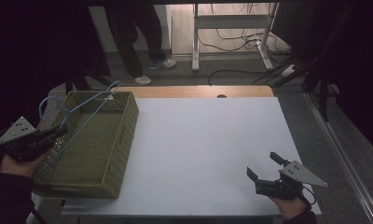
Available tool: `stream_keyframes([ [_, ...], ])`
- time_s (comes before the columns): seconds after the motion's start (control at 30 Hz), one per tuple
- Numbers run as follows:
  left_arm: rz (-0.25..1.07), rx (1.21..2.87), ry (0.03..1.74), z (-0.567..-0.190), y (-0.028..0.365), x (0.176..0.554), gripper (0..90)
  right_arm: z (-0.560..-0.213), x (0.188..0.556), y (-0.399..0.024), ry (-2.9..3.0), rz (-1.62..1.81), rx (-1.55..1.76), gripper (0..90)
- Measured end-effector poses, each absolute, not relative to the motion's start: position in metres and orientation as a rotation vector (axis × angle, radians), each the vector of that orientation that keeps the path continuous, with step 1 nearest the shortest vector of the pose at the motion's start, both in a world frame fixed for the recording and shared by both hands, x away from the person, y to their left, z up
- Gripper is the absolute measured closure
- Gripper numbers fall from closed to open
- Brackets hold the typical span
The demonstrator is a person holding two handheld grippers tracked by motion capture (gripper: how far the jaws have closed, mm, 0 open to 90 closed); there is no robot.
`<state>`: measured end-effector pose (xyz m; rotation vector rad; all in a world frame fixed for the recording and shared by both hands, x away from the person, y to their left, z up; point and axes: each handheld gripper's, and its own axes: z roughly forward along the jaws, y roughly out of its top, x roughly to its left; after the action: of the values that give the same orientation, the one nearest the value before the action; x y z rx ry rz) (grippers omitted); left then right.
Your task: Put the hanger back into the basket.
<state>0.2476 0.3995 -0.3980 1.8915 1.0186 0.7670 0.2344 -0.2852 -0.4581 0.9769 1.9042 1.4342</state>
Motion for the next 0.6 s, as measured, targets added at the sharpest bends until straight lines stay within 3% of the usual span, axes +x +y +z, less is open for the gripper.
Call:
stream_keyframes([
  [0.07, 0.835, 1.984, 0.993, -0.402, 0.397, 0.254, 86.4, -0.458, 0.234, -0.284, 1.911, 1.433, 0.976, 1.3],
  [0.6, 0.786, 2.118, 1.037, -0.441, 0.391, 0.273, 86.1, -0.462, 0.236, -0.284, 1.924, 1.405, 0.986, 1.4],
])
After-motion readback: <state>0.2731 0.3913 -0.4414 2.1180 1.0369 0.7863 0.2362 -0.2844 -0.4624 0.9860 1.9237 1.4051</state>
